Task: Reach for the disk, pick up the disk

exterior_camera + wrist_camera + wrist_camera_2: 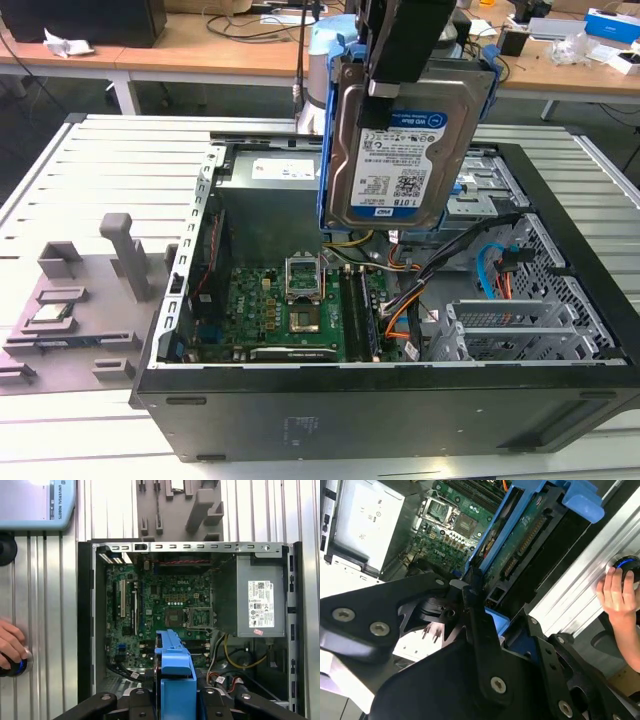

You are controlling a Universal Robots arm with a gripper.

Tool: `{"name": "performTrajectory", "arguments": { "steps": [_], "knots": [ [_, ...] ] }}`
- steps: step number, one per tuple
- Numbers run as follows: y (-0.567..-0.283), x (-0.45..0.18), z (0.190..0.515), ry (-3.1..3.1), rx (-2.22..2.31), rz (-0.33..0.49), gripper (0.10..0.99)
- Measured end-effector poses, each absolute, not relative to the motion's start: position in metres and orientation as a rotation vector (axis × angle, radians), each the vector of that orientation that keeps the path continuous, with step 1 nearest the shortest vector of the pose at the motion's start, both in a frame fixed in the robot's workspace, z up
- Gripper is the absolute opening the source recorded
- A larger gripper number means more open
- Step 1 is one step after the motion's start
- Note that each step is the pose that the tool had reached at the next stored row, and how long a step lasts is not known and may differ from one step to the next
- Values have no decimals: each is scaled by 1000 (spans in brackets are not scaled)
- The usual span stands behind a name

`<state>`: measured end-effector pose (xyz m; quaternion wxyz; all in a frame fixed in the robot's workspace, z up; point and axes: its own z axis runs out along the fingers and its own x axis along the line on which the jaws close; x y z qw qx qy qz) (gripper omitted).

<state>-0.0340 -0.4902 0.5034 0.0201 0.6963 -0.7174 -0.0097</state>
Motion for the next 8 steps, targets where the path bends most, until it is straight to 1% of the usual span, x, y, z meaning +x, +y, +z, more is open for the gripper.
{"name": "performTrajectory", "arguments": {
  "steps": [8],
  "knots": [
    [-504,-34,503,-2222,2157,-23,365]
  ]
}}
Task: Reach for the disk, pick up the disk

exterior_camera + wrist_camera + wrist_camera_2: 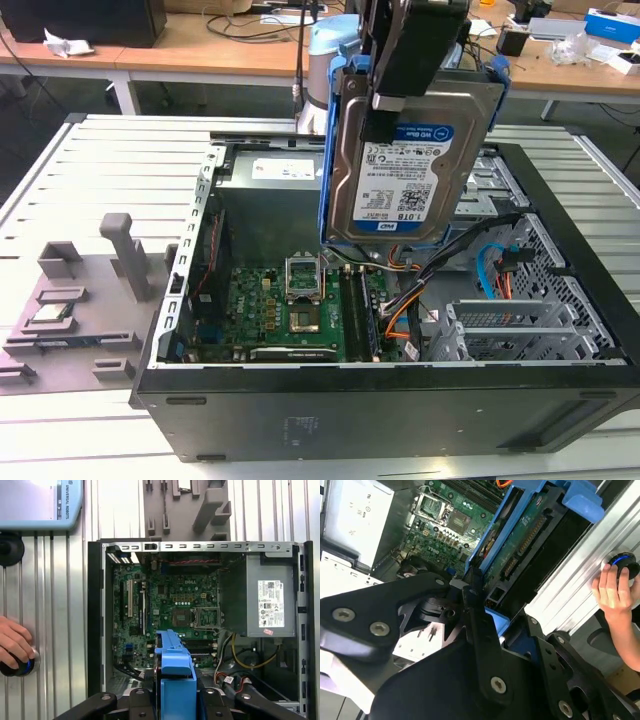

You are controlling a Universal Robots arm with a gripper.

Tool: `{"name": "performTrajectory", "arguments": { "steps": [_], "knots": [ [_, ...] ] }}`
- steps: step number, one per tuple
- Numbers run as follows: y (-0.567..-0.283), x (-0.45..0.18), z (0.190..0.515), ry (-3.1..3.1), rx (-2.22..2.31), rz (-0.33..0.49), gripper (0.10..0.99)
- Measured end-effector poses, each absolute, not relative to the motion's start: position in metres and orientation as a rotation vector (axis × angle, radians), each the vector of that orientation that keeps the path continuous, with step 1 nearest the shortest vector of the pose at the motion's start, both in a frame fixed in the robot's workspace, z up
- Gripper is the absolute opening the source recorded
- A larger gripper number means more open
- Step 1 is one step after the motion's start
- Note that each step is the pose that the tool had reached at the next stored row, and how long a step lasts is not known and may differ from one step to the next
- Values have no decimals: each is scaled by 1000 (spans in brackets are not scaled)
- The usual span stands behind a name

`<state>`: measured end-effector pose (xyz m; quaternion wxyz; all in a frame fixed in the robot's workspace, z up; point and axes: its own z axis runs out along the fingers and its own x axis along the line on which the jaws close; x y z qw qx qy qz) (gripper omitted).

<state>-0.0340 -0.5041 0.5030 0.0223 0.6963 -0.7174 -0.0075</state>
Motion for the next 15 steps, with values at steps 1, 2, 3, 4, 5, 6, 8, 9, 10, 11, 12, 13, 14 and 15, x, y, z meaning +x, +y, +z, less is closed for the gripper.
{"name": "performTrajectory", "arguments": {
  "steps": [1,2,3,4,5,6,8,9,10,11,12,13,14,15],
  "knots": [
    [-505,-34,503,-2222,2157,-23,365],
    [-507,-34,503,-2222,2157,-22,365],
    [-509,-34,503,-2222,2156,-22,365],
    [-510,-34,503,-2222,2156,-21,365],
    [-511,-34,503,-2221,2156,-21,365],
    [-513,-34,503,-2221,2156,-21,365],
    [-517,-34,503,-2221,2156,-20,365],
    [-519,-34,503,-2221,2155,-20,365],
    [-521,-34,503,-2221,2155,-19,365],
    [-524,-34,503,-2220,2155,-19,365],
    [-526,-34,503,-2220,2155,-18,365],
    [-527,-34,503,-2220,2155,-18,365],
    [-528,-34,503,-2220,2155,-18,365],
    [-530,-34,503,-2220,2154,-18,365]
  ]
}}
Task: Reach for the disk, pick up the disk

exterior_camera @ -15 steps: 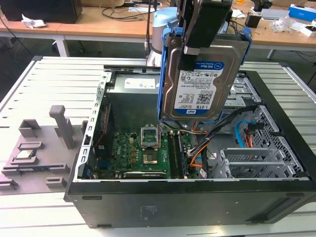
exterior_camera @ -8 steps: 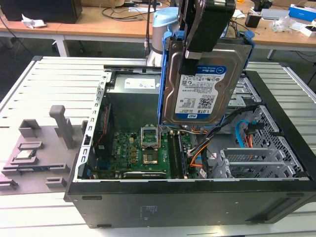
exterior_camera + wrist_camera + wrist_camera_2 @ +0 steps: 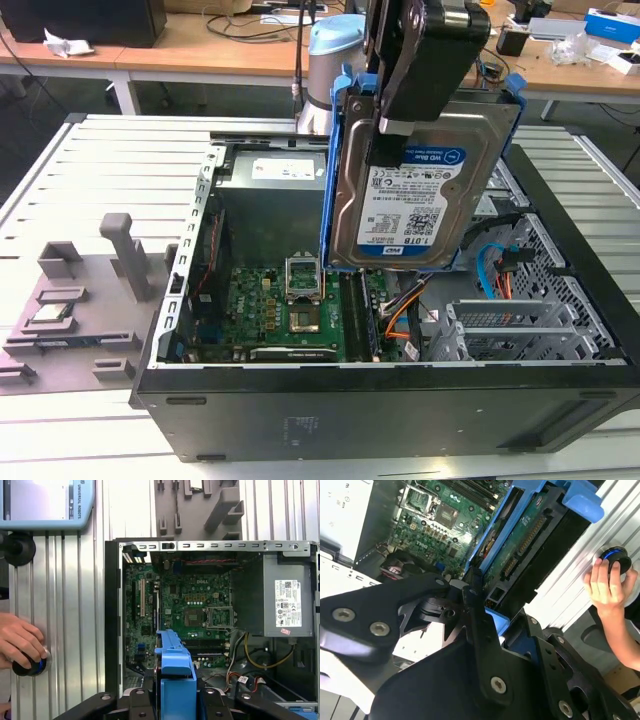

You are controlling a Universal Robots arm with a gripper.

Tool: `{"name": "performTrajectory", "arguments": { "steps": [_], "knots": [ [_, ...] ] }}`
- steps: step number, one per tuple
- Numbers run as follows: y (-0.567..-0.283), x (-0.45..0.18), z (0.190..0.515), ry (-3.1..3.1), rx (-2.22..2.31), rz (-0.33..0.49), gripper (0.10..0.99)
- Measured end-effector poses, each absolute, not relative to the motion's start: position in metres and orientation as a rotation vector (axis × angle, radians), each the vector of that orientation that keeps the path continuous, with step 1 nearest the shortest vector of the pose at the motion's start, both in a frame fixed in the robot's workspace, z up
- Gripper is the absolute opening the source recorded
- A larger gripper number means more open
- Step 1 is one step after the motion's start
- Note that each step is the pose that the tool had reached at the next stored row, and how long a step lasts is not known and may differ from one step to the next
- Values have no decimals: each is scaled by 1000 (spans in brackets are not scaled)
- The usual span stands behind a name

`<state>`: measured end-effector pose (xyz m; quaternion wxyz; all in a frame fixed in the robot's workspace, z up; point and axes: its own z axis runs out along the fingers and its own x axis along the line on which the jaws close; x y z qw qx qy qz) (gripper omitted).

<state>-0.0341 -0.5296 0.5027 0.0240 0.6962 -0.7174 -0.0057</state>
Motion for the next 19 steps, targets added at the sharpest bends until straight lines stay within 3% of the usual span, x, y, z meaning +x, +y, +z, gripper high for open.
{"name": "performTrajectory", "arguments": {
  "steps": [19],
  "knots": [
    [-560,-34,502,-2218,2153,-14,365]
  ]
}}
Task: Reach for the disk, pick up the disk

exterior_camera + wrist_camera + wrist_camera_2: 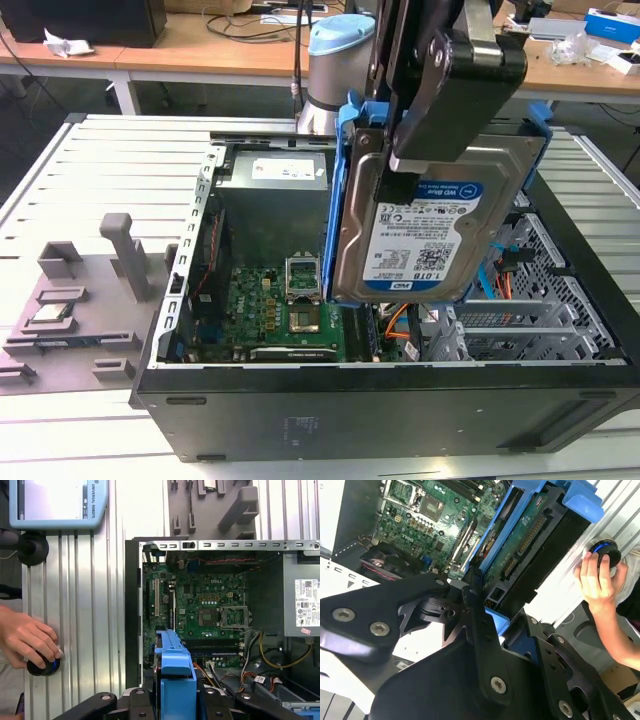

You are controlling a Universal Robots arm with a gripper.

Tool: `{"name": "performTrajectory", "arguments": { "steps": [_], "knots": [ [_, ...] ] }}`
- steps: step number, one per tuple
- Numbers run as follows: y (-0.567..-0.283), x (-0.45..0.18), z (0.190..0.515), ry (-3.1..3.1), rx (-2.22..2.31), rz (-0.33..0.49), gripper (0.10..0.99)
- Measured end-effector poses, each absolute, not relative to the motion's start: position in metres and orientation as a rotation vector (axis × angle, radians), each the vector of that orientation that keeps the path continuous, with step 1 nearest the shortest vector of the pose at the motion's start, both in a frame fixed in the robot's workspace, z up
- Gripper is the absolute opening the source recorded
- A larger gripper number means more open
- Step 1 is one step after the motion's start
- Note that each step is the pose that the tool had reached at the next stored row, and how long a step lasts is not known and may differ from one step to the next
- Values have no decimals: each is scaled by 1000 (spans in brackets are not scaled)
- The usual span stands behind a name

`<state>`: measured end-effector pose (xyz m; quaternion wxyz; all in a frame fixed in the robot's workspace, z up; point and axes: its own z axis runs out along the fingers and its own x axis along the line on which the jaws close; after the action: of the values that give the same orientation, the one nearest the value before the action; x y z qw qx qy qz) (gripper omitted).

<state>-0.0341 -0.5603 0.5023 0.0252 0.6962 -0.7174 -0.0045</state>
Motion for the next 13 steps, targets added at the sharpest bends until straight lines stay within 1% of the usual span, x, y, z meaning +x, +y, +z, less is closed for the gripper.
{"name": "performTrajectory", "arguments": {
  "steps": [13],
  "knots": [
    [-581,-34,502,-2218,2152,-12,365]
  ]
}}
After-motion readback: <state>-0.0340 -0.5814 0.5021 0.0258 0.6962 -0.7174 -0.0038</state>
